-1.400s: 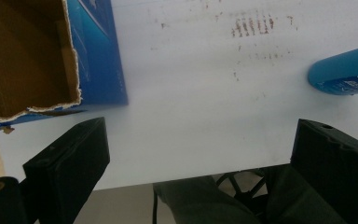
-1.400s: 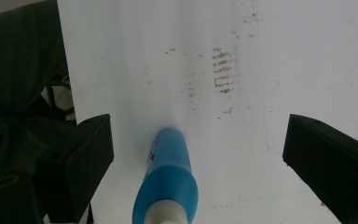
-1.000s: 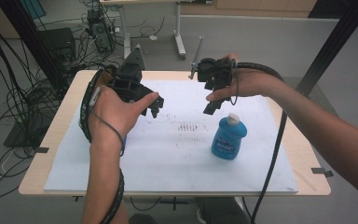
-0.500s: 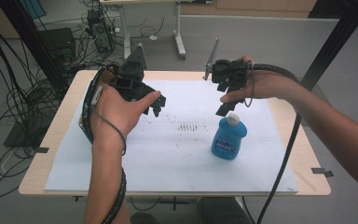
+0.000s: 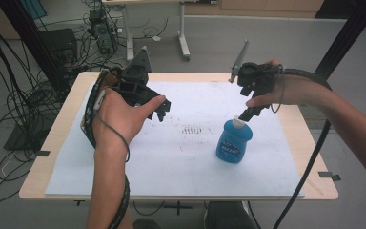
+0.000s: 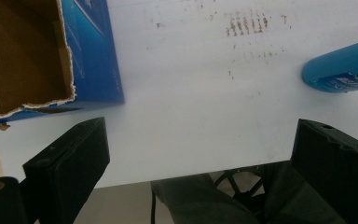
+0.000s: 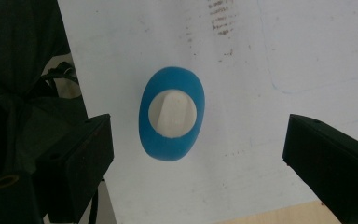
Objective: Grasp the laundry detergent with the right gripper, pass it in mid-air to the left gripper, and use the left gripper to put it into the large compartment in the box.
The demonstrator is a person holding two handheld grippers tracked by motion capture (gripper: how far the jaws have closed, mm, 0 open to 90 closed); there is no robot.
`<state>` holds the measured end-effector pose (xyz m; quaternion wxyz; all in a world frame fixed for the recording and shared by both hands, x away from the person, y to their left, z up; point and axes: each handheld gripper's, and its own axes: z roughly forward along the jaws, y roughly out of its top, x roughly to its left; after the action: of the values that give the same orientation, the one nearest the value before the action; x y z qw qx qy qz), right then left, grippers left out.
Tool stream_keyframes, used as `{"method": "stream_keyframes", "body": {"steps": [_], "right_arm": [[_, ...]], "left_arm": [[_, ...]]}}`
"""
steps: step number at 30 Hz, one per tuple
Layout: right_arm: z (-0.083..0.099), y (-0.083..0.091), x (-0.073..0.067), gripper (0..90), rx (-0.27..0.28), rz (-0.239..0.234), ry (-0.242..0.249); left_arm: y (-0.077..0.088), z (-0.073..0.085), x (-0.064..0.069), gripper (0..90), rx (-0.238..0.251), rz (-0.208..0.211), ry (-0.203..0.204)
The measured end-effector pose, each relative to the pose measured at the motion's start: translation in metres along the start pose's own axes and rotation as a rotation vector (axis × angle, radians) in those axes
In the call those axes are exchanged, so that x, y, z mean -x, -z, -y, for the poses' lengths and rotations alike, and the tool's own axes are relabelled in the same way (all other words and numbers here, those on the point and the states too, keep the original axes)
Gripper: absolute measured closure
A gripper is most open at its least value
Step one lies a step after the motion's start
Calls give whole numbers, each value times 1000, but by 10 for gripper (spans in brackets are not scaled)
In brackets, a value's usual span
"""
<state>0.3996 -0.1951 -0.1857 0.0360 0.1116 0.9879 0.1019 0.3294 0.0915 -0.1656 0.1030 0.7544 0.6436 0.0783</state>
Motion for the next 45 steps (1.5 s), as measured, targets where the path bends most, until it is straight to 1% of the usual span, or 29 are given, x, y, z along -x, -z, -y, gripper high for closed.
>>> {"method": "stream_keyframes", "body": {"steps": [4,7,8,9,13,14,15,19,25,32,34,36,41,45], "right_arm": [[14,0,1,84,14,-4,-26],[23,-1,3,82,13,-5,-38],[23,-1,3,82,13,-5,-38],[28,-1,3,81,11,-5,-42],[38,-3,4,79,21,-7,-51],[38,-3,4,79,21,-7,-51],[43,-5,5,78,19,-12,-62],[52,-7,6,77,23,-14,-71],[60,-11,4,70,42,-16,-78],[71,-23,-1,60,78,-34,-90],[74,-27,-2,60,91,-39,-87],[77,-32,-3,57,108,-45,-90],[83,-41,-5,56,125,-53,-96],[86,-47,-6,55,154,-61,-105]], "left_arm": [[-1,1,0,48,-2,1,5],[-2,0,0,48,-3,3,1],[-2,0,0,48,-3,3,1],[-2,0,0,48,-1,6,3],[-4,0,1,48,0,8,2],[-4,0,1,48,-1,9,2],[-5,-1,1,48,-2,10,1],[-6,-1,1,48,-4,11,0],[-7,-2,3,48,-2,14,-5],[-7,0,4,48,1,12,-3],[-8,0,4,48,-2,12,-5],[-9,0,5,48,-4,12,-5],[-9,-1,7,48,-3,18,-9],[-10,-2,9,48,-2,20,-10]]}}
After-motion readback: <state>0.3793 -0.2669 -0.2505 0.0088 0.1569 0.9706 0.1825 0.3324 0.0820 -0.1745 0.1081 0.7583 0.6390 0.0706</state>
